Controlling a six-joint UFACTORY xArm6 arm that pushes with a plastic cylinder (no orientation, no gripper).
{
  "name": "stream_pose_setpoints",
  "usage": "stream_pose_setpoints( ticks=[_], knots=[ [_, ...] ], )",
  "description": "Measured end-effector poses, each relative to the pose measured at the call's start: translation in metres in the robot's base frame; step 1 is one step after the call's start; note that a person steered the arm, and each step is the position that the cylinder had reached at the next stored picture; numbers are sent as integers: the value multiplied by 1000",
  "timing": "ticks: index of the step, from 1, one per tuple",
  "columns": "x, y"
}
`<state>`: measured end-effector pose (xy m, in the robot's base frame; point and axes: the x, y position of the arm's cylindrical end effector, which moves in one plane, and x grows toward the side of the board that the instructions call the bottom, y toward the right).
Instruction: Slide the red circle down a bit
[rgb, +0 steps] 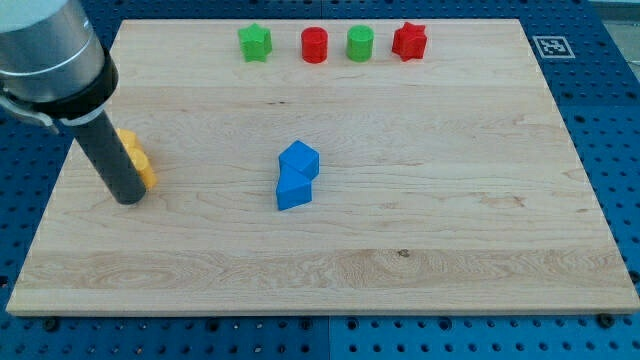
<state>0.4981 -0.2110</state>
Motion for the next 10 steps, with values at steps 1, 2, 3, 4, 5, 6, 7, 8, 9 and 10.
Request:
stream_pose_setpoints(
  ticks=[1,2,3,4,5,6,7,8,9,10],
  knots=[
    [-1,32],
    [-6,94],
    [-49,118],
    [-107,118],
    [-168,112],
    [-218,80],
    [-266,52],
    [-305,61],
    [-307,98],
    [-301,164]
  ],
)
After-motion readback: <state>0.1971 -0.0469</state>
